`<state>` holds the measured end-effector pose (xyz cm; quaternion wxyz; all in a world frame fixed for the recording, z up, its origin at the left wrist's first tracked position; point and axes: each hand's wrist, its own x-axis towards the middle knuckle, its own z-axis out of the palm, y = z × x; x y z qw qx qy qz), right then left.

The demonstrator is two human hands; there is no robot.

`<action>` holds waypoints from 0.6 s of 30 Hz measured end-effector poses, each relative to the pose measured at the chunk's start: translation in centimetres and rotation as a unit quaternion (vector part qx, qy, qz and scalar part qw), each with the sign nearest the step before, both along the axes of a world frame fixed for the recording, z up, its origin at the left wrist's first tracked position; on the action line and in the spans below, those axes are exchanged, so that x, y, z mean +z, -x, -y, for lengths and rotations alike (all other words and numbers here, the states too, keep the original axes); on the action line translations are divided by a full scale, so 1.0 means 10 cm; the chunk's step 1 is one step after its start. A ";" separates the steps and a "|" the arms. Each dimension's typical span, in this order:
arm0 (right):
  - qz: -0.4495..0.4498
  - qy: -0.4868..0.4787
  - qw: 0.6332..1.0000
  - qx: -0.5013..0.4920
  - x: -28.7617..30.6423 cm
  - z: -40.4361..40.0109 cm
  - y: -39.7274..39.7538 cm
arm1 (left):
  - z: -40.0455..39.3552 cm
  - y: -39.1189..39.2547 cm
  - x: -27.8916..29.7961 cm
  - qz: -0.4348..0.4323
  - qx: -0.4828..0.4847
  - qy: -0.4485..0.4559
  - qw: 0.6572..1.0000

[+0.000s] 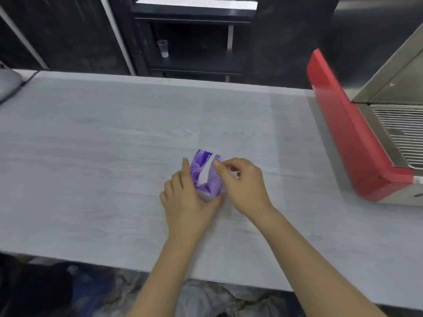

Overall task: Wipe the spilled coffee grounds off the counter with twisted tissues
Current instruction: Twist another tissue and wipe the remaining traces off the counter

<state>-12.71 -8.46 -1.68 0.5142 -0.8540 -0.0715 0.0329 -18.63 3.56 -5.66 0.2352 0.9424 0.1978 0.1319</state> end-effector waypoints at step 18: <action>-0.124 -0.245 0.960 -0.060 0.50 -0.09 -0.18 | -0.12 -0.23 -0.05 -0.013 -0.118 0.038 0.992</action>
